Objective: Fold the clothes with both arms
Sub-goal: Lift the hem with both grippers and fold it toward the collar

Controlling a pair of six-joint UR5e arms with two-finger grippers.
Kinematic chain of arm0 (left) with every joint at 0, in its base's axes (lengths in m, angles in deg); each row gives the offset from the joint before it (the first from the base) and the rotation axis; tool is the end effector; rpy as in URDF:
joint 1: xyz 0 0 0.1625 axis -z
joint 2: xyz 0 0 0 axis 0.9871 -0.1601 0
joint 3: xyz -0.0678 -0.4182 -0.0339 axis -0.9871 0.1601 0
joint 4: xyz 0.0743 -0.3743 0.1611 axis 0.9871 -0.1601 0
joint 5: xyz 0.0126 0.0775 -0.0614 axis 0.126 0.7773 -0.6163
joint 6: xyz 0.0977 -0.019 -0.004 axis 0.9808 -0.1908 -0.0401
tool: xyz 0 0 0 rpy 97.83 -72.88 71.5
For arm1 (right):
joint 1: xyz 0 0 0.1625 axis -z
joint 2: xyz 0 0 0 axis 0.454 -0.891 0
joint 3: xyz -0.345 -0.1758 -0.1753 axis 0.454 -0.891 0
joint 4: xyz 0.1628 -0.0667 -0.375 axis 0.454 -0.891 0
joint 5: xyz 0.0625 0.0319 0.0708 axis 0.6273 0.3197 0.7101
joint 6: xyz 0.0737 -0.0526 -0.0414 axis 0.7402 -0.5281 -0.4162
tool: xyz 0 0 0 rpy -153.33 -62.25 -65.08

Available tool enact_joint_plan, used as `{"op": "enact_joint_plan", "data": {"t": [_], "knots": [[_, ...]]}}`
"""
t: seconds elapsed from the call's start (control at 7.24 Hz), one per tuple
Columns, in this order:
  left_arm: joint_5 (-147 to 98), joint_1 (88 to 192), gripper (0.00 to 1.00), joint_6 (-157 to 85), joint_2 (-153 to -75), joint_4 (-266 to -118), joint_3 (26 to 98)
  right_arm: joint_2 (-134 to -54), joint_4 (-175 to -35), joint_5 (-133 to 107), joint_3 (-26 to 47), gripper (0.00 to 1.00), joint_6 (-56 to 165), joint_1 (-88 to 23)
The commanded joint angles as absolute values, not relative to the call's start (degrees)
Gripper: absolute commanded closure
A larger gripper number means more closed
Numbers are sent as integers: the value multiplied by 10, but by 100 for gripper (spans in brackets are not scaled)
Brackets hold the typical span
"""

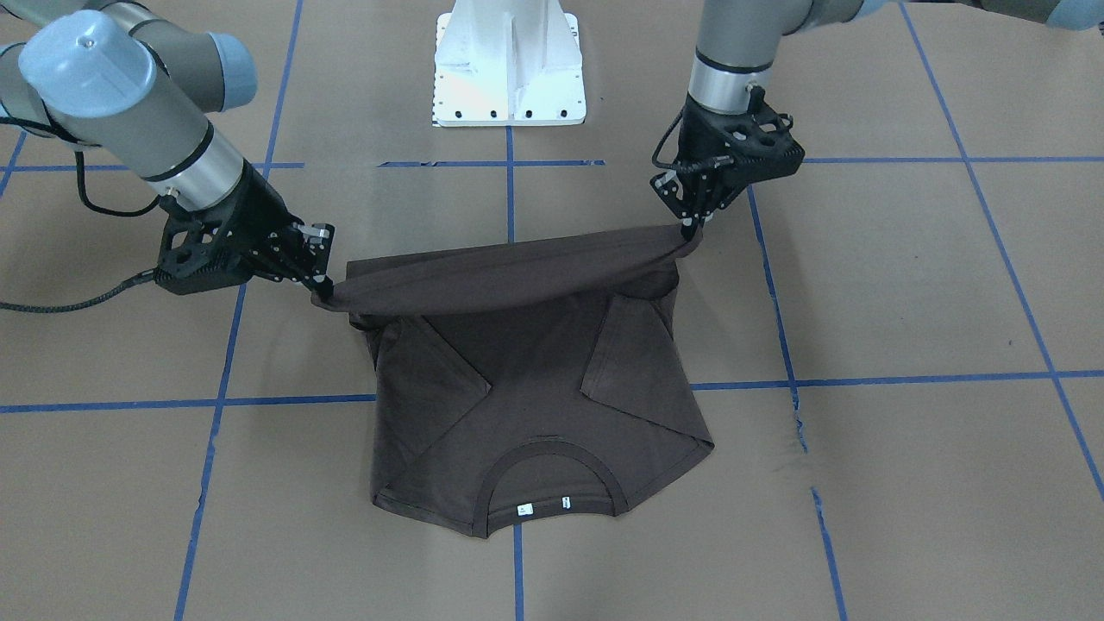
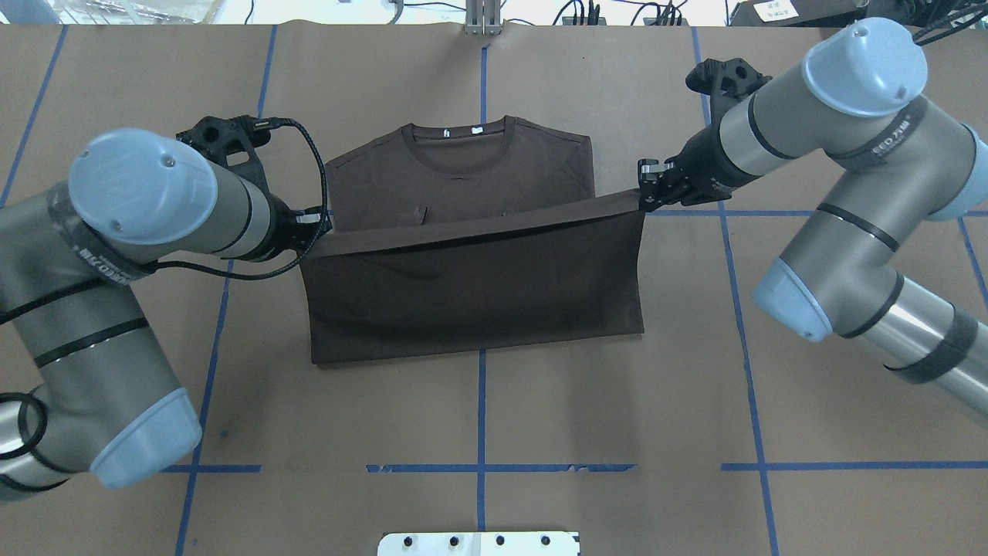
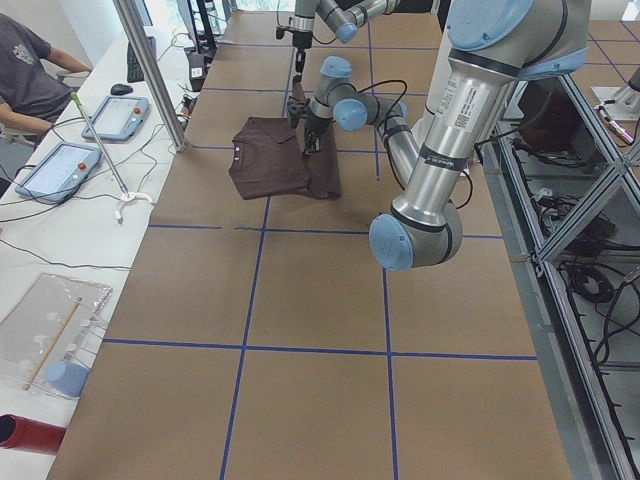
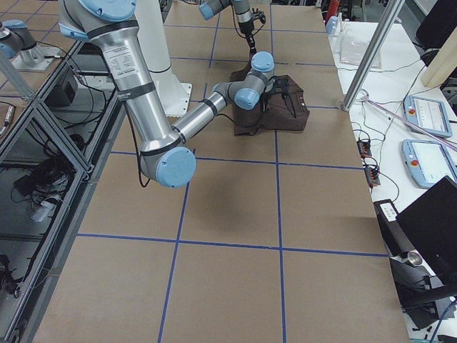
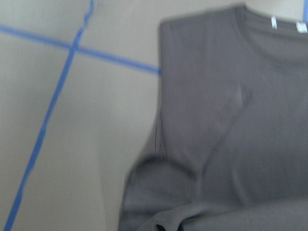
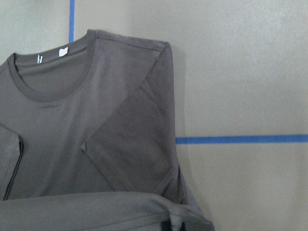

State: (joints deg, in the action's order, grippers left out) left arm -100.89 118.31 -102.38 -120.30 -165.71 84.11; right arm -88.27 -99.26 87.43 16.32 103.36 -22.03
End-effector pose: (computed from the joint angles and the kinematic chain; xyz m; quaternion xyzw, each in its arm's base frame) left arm 0.3900 -0.4502 0.2425 0.1015 0.3993 -0.1989 0.8892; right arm -0.3564 -0.5296 0.2869 0.0545 -0.5025 0.0511 0.8613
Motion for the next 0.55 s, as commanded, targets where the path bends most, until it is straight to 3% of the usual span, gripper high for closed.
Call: {"op": "enact_joint_plan", "data": {"t": [0.0, 0.41], "knots": [[-1009, 1231, 100, -1019, -1223, -1776, 713, -794, -990, 874, 39, 100, 1027, -241], [-1007, 1248, 100, -1019, -1266, -1887, 568, -712, -988, 871, -91, 100, 1024, -251]]}}
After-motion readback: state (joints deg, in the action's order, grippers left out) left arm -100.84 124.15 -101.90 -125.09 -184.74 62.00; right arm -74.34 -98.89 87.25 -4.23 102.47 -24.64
